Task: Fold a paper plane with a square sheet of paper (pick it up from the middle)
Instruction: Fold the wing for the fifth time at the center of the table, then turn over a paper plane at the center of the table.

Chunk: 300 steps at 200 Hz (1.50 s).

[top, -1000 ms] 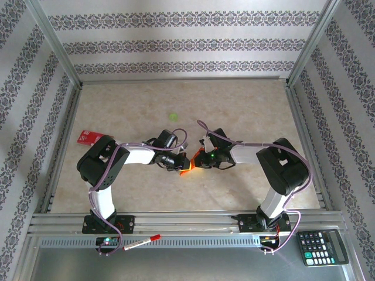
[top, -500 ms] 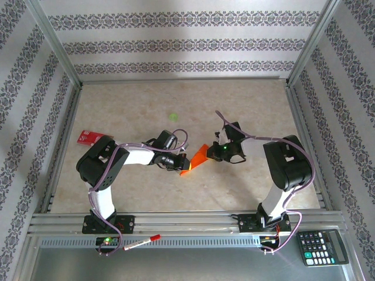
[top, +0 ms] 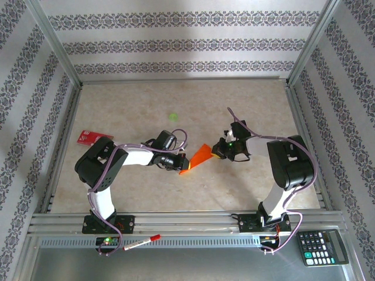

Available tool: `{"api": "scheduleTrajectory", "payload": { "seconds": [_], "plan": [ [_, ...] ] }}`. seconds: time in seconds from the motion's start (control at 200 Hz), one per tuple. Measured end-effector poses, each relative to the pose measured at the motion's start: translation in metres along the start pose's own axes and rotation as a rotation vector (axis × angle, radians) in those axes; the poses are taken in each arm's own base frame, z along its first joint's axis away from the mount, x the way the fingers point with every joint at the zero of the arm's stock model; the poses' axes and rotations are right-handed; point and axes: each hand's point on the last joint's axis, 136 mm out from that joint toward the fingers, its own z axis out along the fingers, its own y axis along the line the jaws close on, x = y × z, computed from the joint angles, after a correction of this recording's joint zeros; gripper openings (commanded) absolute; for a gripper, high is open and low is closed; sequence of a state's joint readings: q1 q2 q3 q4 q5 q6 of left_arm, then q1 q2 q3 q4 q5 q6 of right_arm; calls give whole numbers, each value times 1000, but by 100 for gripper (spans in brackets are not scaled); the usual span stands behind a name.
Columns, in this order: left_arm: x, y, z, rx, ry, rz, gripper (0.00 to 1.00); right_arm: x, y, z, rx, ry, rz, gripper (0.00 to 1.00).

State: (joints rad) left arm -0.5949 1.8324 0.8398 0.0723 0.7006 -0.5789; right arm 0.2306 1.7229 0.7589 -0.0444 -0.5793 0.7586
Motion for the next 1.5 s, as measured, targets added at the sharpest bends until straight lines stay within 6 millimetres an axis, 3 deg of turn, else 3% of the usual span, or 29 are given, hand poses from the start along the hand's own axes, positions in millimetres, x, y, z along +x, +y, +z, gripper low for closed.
{"api": "scheduleTrajectory", "payload": {
  "seconds": [0.165, 0.285, 0.375, 0.48, 0.57, 0.67, 0.769, 0.884, 1.039, 1.334, 1.499],
  "plan": [
    [2, 0, -3, -7, 6, -10, 0, -33, -21, -24, 82, -183, 64, 0],
    [4, -2, -6, -5, 11, -44, 16, -41, -15, -40, 109, -264, 22, 6],
    [3, -12, -13, 19, 1, -81, 31, -22, 13, -42, 115, -278, -102, 15],
    [-8, -30, -34, 59, -64, -84, 39, 12, 43, -42, 126, -282, -244, 24],
    [-27, -33, -59, 64, -156, -96, 40, 37, 58, -38, 144, -281, -327, 33],
    [-45, -15, -71, 22, -210, -146, 33, 55, 60, -28, 176, -270, -356, 37],
    [-51, 4, -61, -18, -185, -191, 28, 64, 54, -16, 204, -249, -347, 49],
    [-39, 19, -42, -55, -115, -219, 31, 68, 49, -5, 222, -240, -320, 60],
    [-24, 18, -30, -64, -52, -212, 31, 77, 52, 6, 239, -235, -319, 71],
    [-3, 4, -16, -44, 5, -166, 31, 73, 54, 13, 259, -269, -270, 75],
    [-3, 3, -15, -33, -7, -164, 31, 69, 57, 17, 273, -287, -259, 68]
  ]
}}
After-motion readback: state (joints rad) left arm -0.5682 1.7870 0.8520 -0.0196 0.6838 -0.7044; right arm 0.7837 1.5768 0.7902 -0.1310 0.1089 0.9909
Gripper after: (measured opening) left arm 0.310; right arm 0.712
